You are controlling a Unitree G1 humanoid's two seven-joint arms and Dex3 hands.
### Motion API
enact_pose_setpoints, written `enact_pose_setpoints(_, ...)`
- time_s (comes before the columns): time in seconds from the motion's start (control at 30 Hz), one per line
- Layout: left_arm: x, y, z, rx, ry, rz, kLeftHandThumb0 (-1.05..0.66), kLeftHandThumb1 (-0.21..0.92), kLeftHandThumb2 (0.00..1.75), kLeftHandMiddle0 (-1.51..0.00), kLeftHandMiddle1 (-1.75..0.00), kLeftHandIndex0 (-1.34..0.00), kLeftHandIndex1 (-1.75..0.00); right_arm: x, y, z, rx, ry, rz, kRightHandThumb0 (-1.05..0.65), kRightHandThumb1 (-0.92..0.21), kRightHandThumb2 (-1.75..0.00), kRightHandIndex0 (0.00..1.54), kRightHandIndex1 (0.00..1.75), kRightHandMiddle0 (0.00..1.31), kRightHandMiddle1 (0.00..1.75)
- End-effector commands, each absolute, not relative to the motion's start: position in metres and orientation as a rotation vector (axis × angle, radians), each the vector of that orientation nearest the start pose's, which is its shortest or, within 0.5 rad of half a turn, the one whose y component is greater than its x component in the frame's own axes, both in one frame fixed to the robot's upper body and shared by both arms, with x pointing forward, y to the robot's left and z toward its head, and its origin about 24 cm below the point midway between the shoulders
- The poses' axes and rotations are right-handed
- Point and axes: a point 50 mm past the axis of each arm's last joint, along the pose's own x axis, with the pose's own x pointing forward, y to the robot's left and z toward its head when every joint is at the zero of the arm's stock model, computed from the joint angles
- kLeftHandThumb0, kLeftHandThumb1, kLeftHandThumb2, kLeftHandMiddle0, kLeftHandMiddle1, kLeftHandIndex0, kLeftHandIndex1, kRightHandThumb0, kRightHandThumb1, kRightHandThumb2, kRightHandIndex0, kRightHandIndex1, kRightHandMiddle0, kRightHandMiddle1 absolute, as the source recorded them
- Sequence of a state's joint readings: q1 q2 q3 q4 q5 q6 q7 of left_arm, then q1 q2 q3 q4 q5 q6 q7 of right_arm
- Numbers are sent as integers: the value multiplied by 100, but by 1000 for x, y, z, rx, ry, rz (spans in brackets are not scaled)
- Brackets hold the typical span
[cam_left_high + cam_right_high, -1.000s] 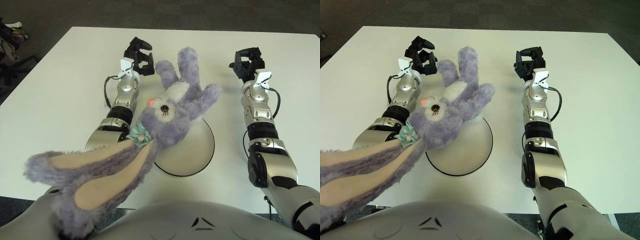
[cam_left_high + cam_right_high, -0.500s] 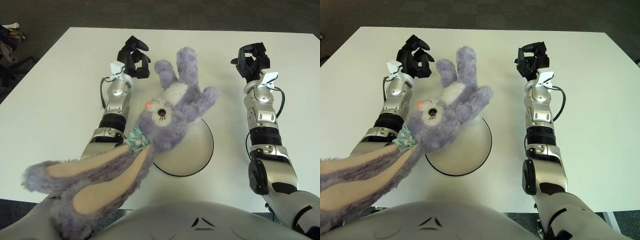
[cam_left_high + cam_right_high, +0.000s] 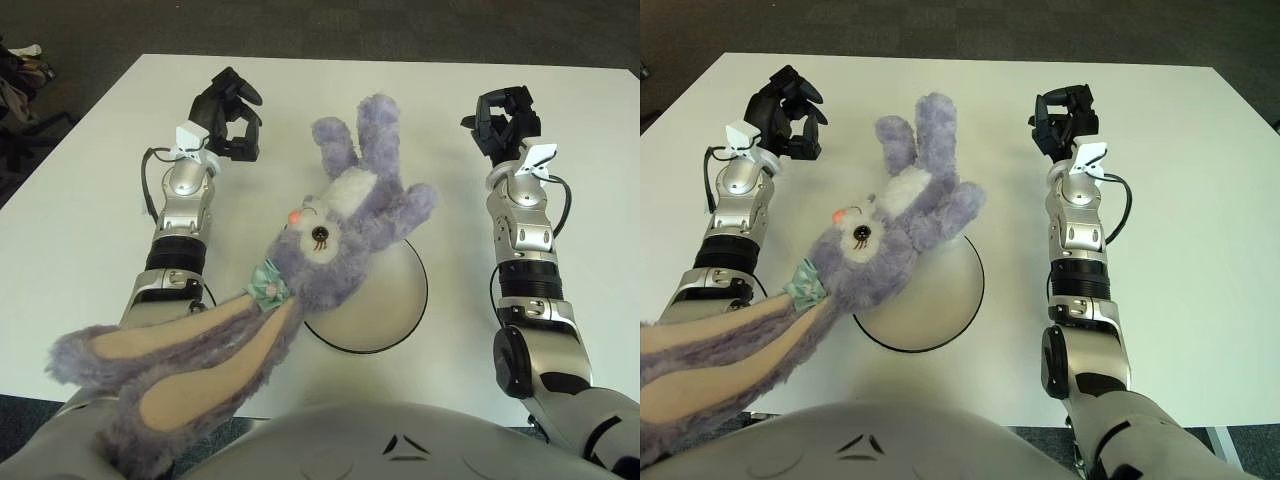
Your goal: Put the doll into the plate.
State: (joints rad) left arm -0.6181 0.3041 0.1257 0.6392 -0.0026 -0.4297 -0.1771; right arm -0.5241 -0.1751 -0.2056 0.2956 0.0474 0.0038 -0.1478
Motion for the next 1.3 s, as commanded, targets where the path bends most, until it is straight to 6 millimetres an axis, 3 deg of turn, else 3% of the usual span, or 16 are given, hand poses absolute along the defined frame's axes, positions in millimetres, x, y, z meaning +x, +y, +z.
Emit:
enact_pose_setpoints(0.0, 355, 206, 135, 334, -395, -102, -1, 30, 135, -52, -175, -50, -174, 342, -207, 134, -20, -232, -265, -35, -92, -51, 30, 128, 20, 175)
enact_pose_setpoints(0.47, 355, 246, 140, 507, -373, 7, -1, 27, 138, -53, -175, -52, -175, 340, -204, 135, -37, -229, -259, -35, -92, -51, 32, 132, 20, 175)
enact_pose_setpoints(1.27, 341, 323, 197, 719, -405, 125, -1, 29, 135, -52, -175, -50, -174, 340, -205, 131, -58, -221, -260, -36, -86, -59, 35, 134, 23, 174)
